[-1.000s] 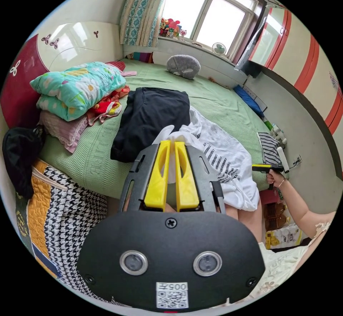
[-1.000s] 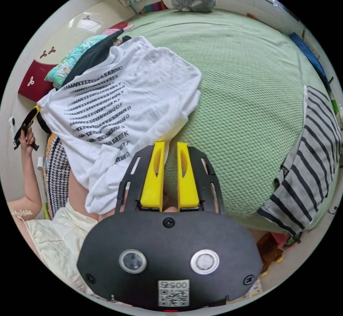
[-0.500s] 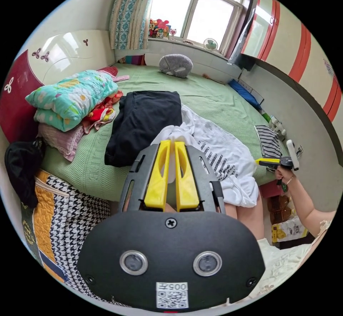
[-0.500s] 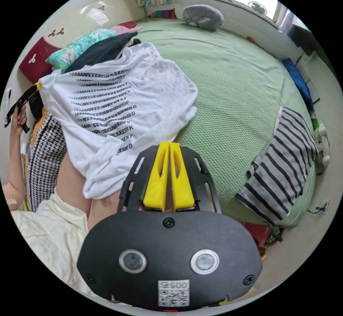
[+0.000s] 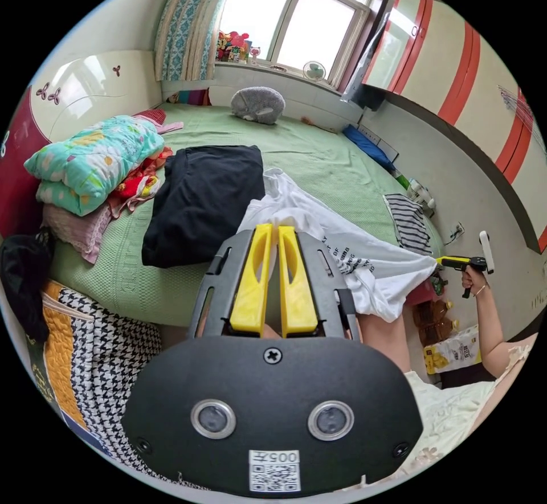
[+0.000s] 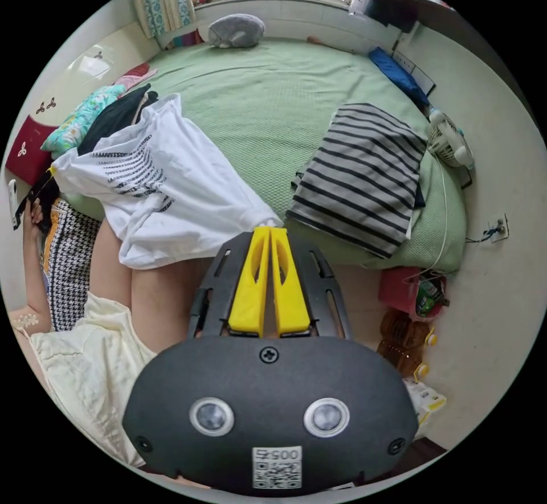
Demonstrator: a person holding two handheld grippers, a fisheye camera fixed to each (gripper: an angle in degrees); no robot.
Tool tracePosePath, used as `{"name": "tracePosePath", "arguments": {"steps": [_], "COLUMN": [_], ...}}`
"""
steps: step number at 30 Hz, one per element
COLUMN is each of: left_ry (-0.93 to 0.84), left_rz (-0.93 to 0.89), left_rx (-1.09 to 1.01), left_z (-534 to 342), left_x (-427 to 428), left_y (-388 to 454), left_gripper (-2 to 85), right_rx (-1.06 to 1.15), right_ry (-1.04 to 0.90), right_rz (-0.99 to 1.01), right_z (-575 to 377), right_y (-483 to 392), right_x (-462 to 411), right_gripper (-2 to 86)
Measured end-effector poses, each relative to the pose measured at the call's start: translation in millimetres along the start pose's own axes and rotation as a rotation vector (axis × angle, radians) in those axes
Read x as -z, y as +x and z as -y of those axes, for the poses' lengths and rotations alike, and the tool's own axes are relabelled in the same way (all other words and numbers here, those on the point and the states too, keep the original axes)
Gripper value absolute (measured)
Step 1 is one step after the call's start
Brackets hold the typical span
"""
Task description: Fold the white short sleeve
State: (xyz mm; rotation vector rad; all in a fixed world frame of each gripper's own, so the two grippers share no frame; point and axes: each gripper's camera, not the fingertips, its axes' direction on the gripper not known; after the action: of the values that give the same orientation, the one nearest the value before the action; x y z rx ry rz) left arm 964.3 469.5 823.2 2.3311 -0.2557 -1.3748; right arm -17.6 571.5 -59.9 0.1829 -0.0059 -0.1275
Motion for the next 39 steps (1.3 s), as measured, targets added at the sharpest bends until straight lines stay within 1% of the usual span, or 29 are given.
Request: {"name": "tracePosePath", "arguments": {"steps": [2, 4, 6, 8, 10, 13, 16, 20, 23, 25, 27, 30, 33, 35, 36, 39], "left_ry": [-0.009, -0.032, -0.056, -0.062, -0.059, -0.063, -0.075, -0.105, -0.117, -0.145, -0.160, -0.176, -0.206, -0.206, -0.201, -0.177], "left_rz": [0.016, 0.031, 0.036, 0.036, 0.016, 0.005, -0.005, -0.014, -0.033, -0.069, -0.062, -0.023, 0.017, 0.005, -0.011, -0.022], "left_rx": [-0.017, -0.037, -0.042, -0.040, -0.034, -0.025, -0.020, -0.025, -0.018, 0.006, 0.006, 0.005, 0.011, 0.014, 0.016, -0.011], "left_z": [-1, -2, -2, -3, -5, -8, -11, -16, -20, -25, -29, -33, -35, -35, -34, -23], "left_x": [-3, -10, -18, -25, -34, -48, -64, -89, -108, -122, -129, -139, -156, -167, -174, -187], "left_y": [2, 4, 4, 4, 4, 4, 3, 3, 3, 1, 0, 1, 4, 7, 10, 24], "left_gripper": [2.7, 2.7, 2.7, 2.7, 2.8, 2.8, 2.8, 2.8, 2.7, 2.7, 2.6, 2.6, 2.7, 2.7, 2.6, 2.6], "right_rx": [-0.001, -0.002, 0.006, 0.046, 0.142, 0.238, 0.293, 0.298, 0.255, 0.171, 0.148, 0.135, 0.170, 0.217, 0.235, 0.265], "right_ry": [-0.038, -0.125, -0.115, -0.085, -0.028, -0.028, -0.053, -0.105, -0.099, -0.067, -0.048, -0.140, -0.072, -0.057, -0.052, 0.027], "right_rz": [-0.033, -0.082, -0.121, -0.068, 0.036, 0.064, 0.097, 0.120, 0.214, 0.295, 0.298, 0.235, 0.197, 0.172, 0.182, 0.212], "right_z": [2, 16, 33, 55, 90, 144, 202, 270, 318, 346, 359, 371, 364, 359, 356, 347], "right_y": [-3, -8, -17, -34, -67, -115, -163, -207, -231, -242, -251, -266, -273, -276, -275, -261], "right_x": [-6, -22, -26, -26, -31, -52, -78, -107, -123, -136, -150, -183, -182, -177, -172, -147], "right_gripper": [-0.7, 0.4, 2.6, 5.8, 8.8, 10.2, 9.6, 7.1, 7.5, 7.8, 8.1, 6.5, 5.0, 2.5, 0.0, -1.4]}}
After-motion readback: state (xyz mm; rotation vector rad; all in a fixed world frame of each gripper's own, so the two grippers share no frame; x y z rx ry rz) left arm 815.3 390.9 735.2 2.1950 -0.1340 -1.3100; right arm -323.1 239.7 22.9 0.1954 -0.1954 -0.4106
